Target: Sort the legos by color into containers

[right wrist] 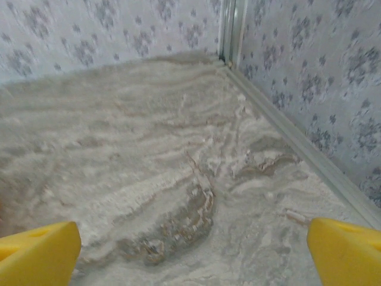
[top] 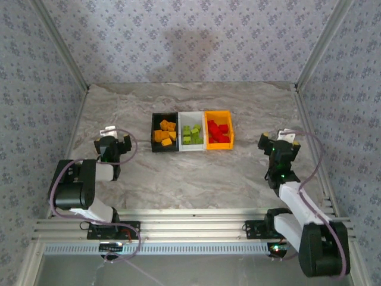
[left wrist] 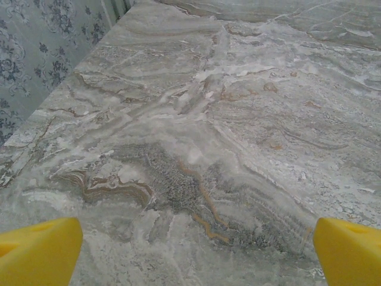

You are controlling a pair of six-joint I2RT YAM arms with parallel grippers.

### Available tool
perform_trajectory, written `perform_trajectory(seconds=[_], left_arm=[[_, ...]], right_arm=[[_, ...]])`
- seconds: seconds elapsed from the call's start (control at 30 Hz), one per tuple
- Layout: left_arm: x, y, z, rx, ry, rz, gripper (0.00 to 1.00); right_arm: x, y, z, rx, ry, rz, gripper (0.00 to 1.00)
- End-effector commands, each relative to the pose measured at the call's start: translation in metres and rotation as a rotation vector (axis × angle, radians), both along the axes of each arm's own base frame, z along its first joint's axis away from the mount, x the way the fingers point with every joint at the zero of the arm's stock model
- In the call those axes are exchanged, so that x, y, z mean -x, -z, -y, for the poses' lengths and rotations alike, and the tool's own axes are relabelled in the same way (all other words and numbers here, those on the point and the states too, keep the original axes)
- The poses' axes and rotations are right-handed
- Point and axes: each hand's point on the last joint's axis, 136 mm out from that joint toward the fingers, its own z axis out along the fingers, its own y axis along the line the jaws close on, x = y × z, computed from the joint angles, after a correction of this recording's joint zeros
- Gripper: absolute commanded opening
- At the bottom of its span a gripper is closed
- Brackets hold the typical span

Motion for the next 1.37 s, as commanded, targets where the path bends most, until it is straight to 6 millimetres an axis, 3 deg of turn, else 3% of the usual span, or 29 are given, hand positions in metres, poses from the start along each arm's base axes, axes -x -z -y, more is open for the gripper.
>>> perform_trajectory(seconds=[0.0,0.27,1.33], left_arm=[[-0.004,-0.012,0.0,0.017,-0.006,0.048,0.99],[-0.004,-0.012,0.001,0.018,0.0,0.05,0.99],[-0.006,-0.014,0.002,0.011,0.005,0.051,0.99]], right_arm=[[-0.024,-0.001,-0.009,0.054,-0.081,0.066,1.0],[-0.054,0.059,-0.017,0.06,-0.188,-0.032,1.0],[-0.06,0.06,-0.014,0.03,-0.192,-0.059,1.0]])
